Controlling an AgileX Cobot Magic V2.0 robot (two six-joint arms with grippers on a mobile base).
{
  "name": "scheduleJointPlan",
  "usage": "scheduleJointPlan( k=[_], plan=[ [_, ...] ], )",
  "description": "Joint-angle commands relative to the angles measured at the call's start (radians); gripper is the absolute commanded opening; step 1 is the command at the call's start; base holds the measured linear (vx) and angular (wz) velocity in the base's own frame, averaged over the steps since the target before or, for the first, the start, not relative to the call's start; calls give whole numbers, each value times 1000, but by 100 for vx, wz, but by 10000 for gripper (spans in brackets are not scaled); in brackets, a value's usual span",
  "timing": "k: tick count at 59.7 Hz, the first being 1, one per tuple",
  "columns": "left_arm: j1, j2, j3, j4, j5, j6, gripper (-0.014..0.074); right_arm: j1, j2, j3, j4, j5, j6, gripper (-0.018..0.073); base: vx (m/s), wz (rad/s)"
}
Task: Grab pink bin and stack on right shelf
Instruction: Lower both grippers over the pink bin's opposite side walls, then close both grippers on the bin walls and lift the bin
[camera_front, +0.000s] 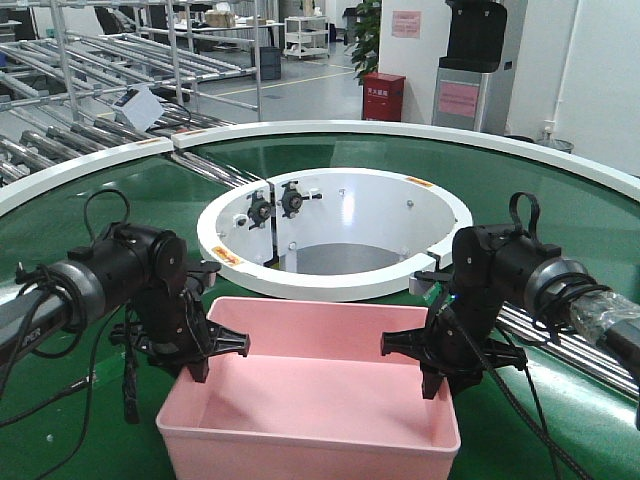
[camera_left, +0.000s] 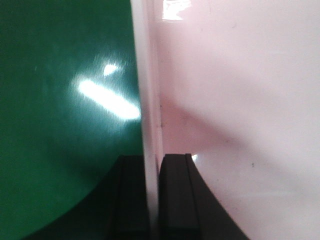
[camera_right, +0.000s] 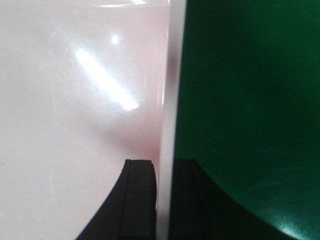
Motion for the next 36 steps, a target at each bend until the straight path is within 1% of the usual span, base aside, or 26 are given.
scheduleJointPlan(
  k=[1, 5, 10, 11, 17, 18, 21, 22, 23, 24, 31, 34, 36],
  plan=[
    [-9, -134, -33, 15, 30, -36, 38, 10, -125, -32, -32, -10, -7, -13, 0, 0],
    [-20, -195, -32, 35, 51, -87, 38, 27, -171, -32, -83, 1, -3, -12, 0, 0],
    [-41, -267, -17, 94, 64, -147, 38, 48, -229, -15, -153, 19, 14, -12, 0, 0],
    [-51, -300, -5, 124, 62, -167, 38, 57, -247, -5, -176, 22, 22, -12, 0, 0],
    [-108, -417, 93, 229, 50, -259, 38, 91, -334, 81, -268, 13, 87, -12, 0, 0],
    [-113, -436, 102, 237, 48, -266, 38, 94, -356, 98, -282, 10, 90, -12, 0, 0],
    [-148, -503, 185, 288, 23, -315, 38, 106, -402, 156, -297, -15, 116, -12, 0, 0],
    [-173, -552, 244, 322, 3, -356, 38, 118, -443, 208, -300, -37, 117, -12, 0, 0],
    [-183, -572, 269, 333, -5, -372, 38, 123, -459, 230, -300, -52, 119, -12, 0, 0],
    [-202, -612, 306, 354, -20, -405, 38, 132, -491, 274, -301, -69, 124, -11, 0, 0],
    [-272, -769, 523, 423, -81, -554, 38, 176, -616, 439, -304, -168, 143, -9, 0, 0],
    [-304, -834, 610, 456, -112, -634, 38, 195, -661, 506, -308, -190, 155, -9, 0, 0],
    [-315, -870, 646, 467, -126, -661, 38, 205, -689, 536, -311, -201, 168, -9, 0, 0]
  ],
)
